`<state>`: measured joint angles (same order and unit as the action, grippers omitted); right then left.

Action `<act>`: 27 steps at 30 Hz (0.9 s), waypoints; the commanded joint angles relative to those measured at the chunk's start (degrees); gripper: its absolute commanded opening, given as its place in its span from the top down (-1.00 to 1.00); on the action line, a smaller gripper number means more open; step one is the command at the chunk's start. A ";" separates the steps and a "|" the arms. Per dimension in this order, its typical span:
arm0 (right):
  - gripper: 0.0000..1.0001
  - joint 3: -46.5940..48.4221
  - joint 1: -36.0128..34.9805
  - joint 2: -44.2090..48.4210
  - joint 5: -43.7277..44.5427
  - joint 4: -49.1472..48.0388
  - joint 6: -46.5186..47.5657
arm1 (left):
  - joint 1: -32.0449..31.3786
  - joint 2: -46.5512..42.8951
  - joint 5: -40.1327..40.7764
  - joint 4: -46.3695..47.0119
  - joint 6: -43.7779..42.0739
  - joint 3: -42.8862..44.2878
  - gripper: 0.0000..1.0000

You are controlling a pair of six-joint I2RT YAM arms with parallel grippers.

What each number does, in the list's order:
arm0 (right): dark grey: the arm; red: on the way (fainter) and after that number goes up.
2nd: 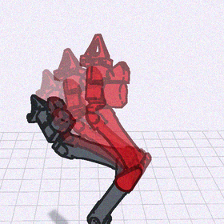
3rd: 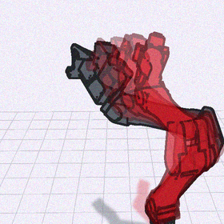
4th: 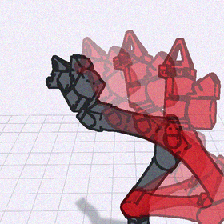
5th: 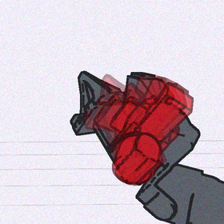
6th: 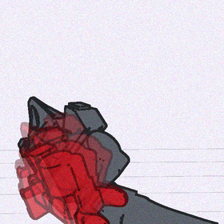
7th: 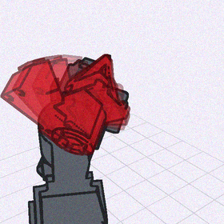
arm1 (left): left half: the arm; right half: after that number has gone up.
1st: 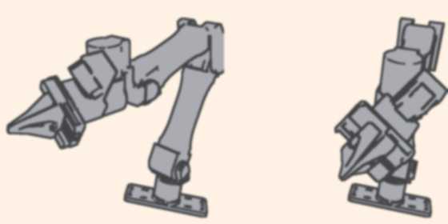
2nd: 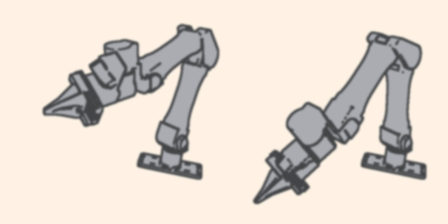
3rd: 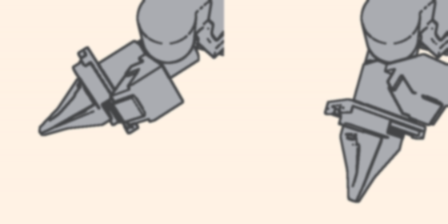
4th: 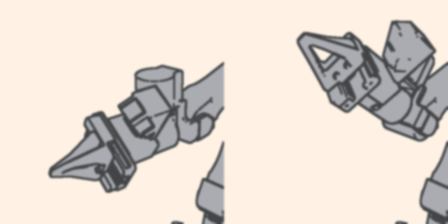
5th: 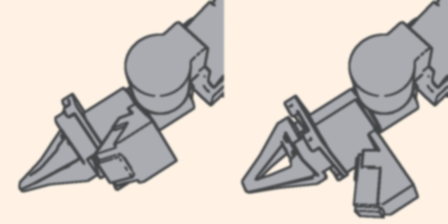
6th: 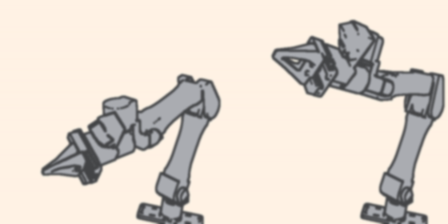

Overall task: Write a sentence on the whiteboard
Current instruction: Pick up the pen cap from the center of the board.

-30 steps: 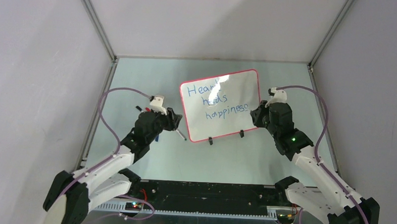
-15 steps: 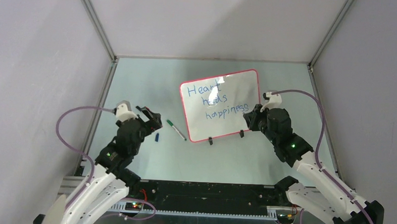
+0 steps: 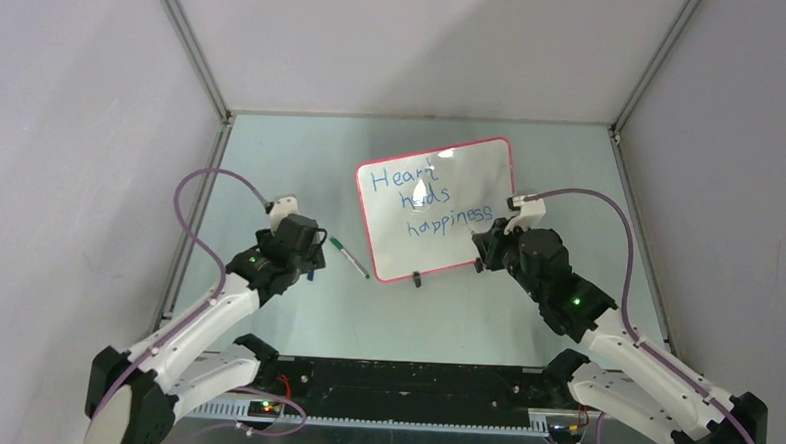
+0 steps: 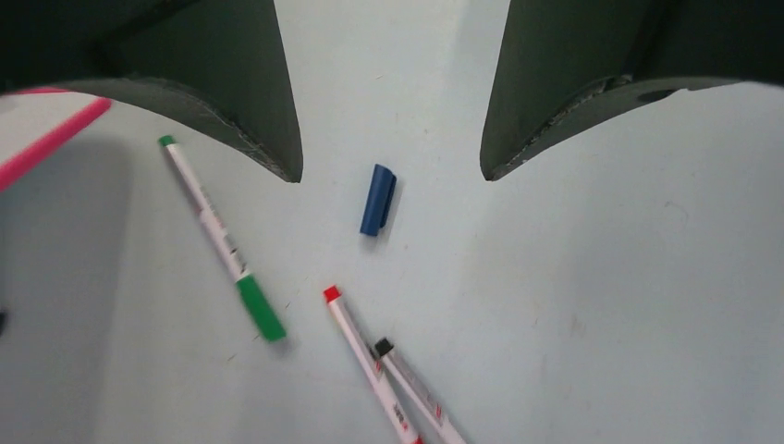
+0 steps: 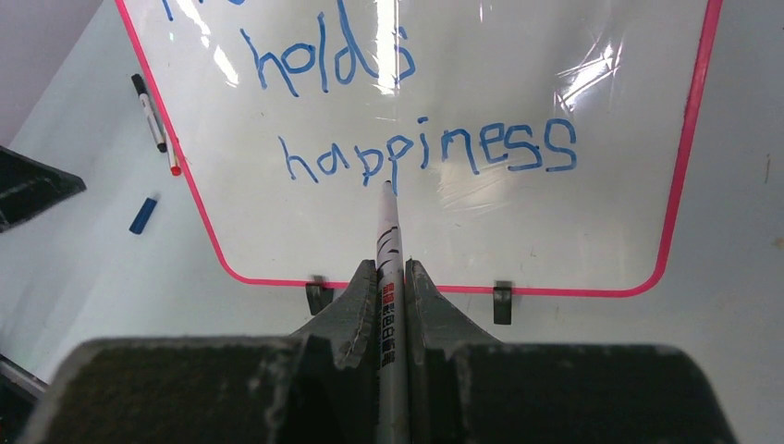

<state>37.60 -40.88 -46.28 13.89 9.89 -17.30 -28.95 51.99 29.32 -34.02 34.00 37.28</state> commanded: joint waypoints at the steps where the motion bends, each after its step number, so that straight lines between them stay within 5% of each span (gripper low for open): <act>1: 1.00 -1.15 -0.66 2.24 1.49 -3.73 0.53 | 0.21 4.24 -1.95 3.41 -3.24 -0.50 -0.48; 22: 1.00 -2.50 -1.44 3.83 0.00 -4.99 0.78 | 6.01 25.36 -11.51 8.62 -7.21 2.94 -0.14; 27: 1.00 -2.54 -1.52 3.49 0.34 -5.20 0.86 | 7.92 28.20 -13.38 9.28 -8.23 3.96 0.10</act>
<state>35.22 -42.04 -43.27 14.09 7.77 -17.17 -22.44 78.67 17.78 -27.07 27.57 38.33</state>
